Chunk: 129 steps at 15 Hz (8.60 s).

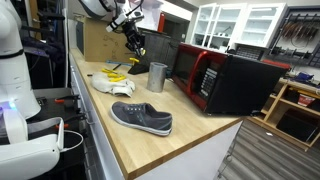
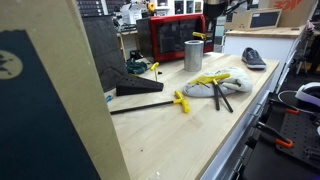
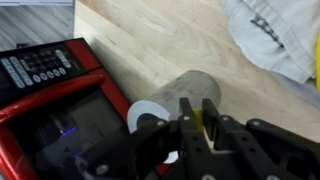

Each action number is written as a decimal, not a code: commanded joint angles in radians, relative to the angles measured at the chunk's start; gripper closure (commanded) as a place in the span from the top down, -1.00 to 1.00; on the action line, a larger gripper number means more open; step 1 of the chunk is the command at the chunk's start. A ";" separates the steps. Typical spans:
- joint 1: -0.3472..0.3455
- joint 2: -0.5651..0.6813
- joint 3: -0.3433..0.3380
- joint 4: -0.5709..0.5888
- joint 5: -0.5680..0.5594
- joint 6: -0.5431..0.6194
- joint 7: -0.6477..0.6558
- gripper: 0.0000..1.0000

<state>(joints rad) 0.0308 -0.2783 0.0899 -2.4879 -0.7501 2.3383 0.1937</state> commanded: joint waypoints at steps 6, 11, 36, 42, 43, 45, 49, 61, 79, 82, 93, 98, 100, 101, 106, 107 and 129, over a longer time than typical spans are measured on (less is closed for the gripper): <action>0.062 -0.003 -0.023 -0.169 0.278 -0.014 -0.421 -0.92; 0.039 0.002 -0.022 -0.205 0.271 -0.046 -0.467 -0.92; 0.061 0.096 -0.116 -0.160 0.671 -0.224 -0.829 0.44; 0.036 0.134 -0.173 -0.120 0.875 -0.247 -0.937 1.00; 0.030 0.142 -0.179 -0.113 0.899 -0.247 -0.947 1.00; 0.015 0.158 -0.191 -0.096 0.945 -0.257 -0.971 1.00; -0.009 0.198 -0.206 -0.058 1.053 -0.327 -1.059 0.48; -0.081 0.271 -0.197 0.022 1.144 -0.474 -1.159 -0.96; -0.104 0.025 -0.253 0.063 1.094 -0.558 -1.220 -0.92; -0.119 -0.002 -0.255 0.100 1.052 -0.534 -1.163 -0.92; -0.091 -0.021 -0.136 0.244 0.596 -0.262 -0.774 -0.92; -0.112 0.023 -0.084 0.310 0.297 -0.184 -0.509 -0.92; -0.120 0.038 -0.072 0.331 0.177 -0.198 -0.415 -0.92; -0.119 0.047 -0.071 0.337 0.133 -0.205 -0.380 -0.92; -0.095 0.109 -0.088 0.353 0.065 -0.203 -0.298 -0.92; -0.092 0.126 -0.090 0.359 0.077 -0.201 -0.292 -0.92; -0.049 0.311 -0.093 0.483 0.250 -0.352 -0.381 -0.92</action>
<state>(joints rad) -0.0234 -0.0017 0.0008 -2.0578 -0.4679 2.0474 -0.1766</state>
